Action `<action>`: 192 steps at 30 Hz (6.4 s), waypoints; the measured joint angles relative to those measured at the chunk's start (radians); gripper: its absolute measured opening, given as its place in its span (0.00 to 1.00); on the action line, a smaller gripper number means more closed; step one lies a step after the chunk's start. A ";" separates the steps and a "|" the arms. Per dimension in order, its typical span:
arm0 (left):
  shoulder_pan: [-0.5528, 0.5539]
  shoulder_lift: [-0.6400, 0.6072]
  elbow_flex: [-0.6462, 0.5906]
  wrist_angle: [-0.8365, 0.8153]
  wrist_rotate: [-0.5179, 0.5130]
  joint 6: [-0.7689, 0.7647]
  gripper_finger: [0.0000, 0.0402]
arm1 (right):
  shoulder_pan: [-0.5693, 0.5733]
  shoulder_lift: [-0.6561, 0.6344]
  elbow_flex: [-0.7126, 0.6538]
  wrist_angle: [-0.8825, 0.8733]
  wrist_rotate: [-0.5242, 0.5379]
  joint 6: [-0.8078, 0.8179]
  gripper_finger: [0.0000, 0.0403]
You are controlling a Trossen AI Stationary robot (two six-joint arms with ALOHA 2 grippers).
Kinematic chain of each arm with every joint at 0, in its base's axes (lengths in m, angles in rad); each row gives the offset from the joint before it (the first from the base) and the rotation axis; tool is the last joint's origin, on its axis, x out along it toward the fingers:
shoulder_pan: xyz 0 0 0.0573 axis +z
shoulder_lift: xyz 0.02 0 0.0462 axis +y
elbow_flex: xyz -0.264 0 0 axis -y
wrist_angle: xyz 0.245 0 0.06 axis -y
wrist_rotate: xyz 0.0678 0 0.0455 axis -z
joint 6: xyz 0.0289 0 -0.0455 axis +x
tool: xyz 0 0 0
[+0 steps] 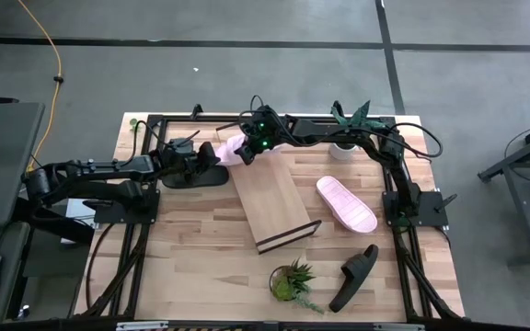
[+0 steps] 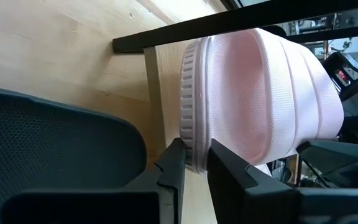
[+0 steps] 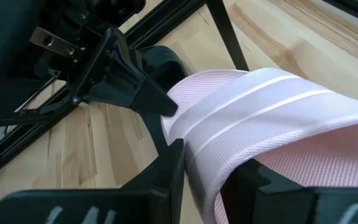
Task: Pick and place slides into the shelf
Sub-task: Put the left pink slides on the shelf, then put the pink slides on the shelf
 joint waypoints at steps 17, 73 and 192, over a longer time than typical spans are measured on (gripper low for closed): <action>0.000 -0.001 0.001 -0.013 -0.001 -0.001 0.12 | -0.016 0.000 0.000 -0.034 0.042 0.034 0.18; 0.000 0.000 -0.001 -0.017 -0.021 0.004 0.52 | -0.032 -0.073 0.000 -0.218 0.074 -0.044 0.18; 0.000 -0.001 0.000 -0.008 0.216 0.131 0.59 | -0.024 -0.063 -0.004 -0.472 0.233 -0.126 0.00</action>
